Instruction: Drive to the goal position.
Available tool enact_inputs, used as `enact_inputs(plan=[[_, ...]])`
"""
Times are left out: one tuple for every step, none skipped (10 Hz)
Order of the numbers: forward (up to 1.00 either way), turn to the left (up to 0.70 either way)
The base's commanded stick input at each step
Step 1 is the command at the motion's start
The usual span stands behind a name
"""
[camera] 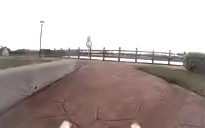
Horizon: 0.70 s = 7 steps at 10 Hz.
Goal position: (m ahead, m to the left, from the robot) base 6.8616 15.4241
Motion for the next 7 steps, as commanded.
enact_inputs(plan=[[0.70, 0.00], [0.70, 0.00], [0.70, 0.00], [0.70, 0.00], [0.70, 0.00], [0.70, 0.00], [0.70, 0.00]])
